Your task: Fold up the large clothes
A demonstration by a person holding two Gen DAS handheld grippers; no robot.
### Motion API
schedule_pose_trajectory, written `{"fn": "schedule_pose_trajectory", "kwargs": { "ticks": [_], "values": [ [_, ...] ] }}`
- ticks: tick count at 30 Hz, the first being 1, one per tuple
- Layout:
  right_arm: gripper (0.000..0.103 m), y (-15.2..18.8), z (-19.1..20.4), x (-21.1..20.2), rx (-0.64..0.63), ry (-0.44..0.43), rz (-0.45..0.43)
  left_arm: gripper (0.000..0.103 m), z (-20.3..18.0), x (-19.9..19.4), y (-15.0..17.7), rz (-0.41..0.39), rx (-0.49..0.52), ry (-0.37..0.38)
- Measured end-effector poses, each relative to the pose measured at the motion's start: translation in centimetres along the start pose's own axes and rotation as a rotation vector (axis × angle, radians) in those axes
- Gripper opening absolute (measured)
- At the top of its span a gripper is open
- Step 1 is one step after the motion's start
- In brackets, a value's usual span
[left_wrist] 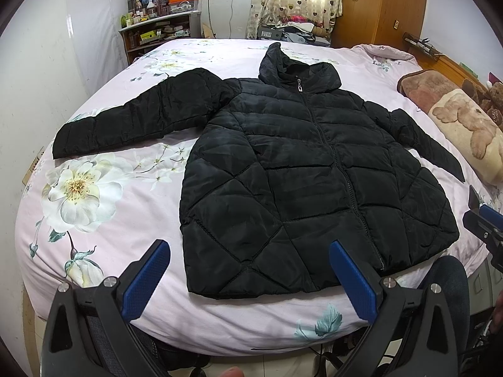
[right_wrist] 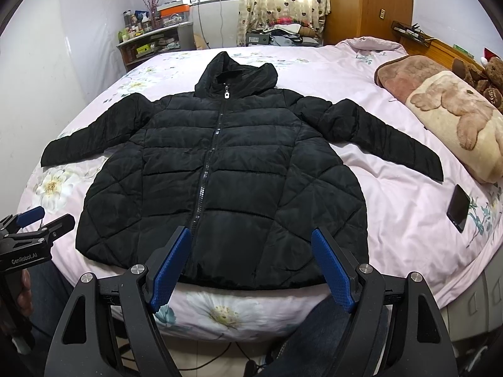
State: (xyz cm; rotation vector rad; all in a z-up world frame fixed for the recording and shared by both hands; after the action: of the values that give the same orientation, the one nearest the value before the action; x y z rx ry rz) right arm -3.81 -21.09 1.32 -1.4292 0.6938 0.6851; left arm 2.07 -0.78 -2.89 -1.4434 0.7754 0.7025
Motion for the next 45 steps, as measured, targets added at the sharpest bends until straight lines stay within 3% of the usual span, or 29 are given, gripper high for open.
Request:
{"fn": "schedule_pose_trajectory", "kwargs": {
  "ticks": [13, 25, 41, 45],
  "values": [
    [0.079, 0.2, 0.3, 0.7, -0.007, -0.002, 0.020, 0.102, 0.1, 0.4, 0.2, 0.009, -0.004, 0.000],
    [0.079, -1.3, 0.8, 2.5, -0.015, -0.010, 0.033, 0.102, 2.1, 3.2, -0.5, 0.035, -0.019, -0.023],
    [0.079, -6.8, 3.2, 10.8, -0.094, -0.033, 0.072, 0.102, 11.9, 10.8, -6.5, 0.011, -0.211, -0.062],
    [0.079, -8.1, 4.0, 12.9, -0.117, -0.039, 0.078, 0.100, 15.5, 12.9, -8.1, -0.011, -0.257, -0.134]
  ]
}}
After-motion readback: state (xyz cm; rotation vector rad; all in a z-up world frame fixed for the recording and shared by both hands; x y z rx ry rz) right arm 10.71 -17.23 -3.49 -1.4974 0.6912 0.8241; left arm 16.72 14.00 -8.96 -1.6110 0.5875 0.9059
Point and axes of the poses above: each gripper's, at about its wrist camera, not at the fingertips, and x roughly the way its jaws point, z to its left, y to its underside, the point moved 4 cm from there along x, roughly the way its jaws point, and after that the axes turned 1 degree about z, right-handed, at the moved point
